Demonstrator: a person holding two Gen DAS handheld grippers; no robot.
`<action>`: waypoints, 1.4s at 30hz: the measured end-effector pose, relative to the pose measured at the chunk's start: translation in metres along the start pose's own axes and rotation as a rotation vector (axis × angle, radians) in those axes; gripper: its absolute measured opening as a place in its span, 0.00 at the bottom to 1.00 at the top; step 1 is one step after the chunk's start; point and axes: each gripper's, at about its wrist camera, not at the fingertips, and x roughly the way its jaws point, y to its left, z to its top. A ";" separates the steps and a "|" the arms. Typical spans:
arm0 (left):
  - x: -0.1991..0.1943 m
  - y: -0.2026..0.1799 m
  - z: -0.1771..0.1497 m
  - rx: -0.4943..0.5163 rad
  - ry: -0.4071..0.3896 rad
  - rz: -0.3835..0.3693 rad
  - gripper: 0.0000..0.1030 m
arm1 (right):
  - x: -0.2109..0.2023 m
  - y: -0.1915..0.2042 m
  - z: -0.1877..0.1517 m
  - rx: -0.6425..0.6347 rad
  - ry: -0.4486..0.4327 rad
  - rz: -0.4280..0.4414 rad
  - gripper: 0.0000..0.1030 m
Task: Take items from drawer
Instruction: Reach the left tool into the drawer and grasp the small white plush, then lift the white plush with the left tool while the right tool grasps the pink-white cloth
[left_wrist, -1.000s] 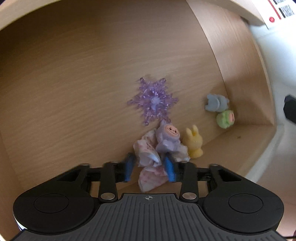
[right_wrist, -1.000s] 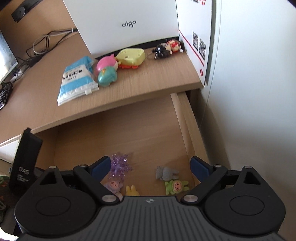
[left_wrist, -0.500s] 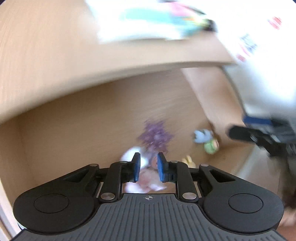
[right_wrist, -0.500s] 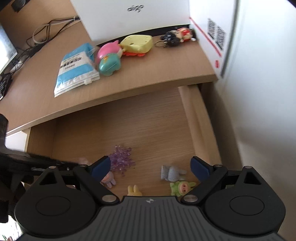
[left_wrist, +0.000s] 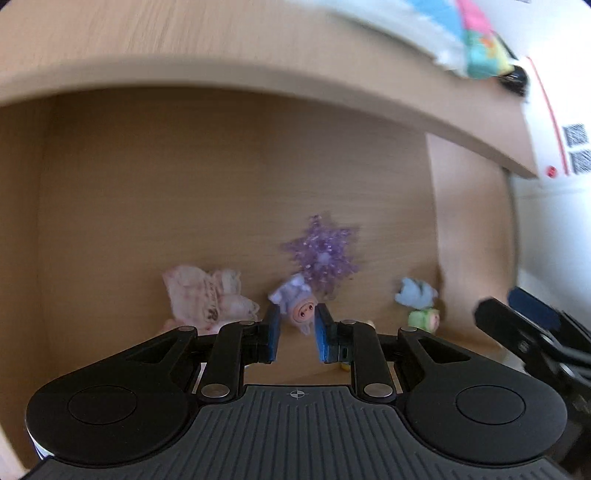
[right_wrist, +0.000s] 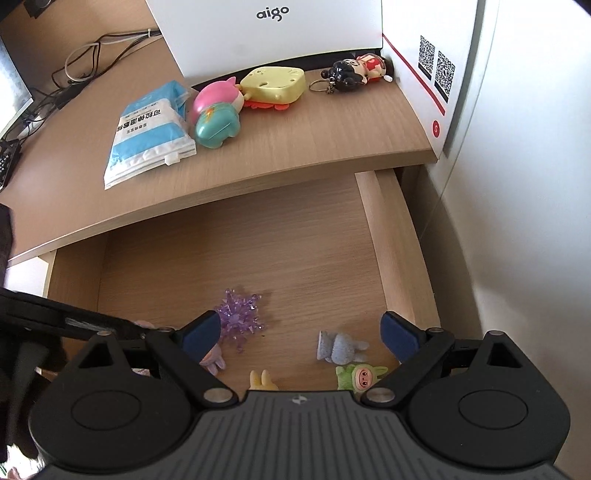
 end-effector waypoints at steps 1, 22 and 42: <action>0.003 0.000 -0.003 -0.012 -0.008 0.001 0.21 | 0.000 0.001 0.000 -0.004 -0.002 -0.001 0.91; 0.032 -0.007 -0.008 -0.073 -0.043 0.088 0.27 | -0.001 -0.002 -0.002 -0.030 -0.013 -0.019 0.97; -0.134 0.082 -0.051 -0.125 -0.320 -0.097 0.26 | 0.060 0.100 -0.004 -0.270 0.178 0.172 0.97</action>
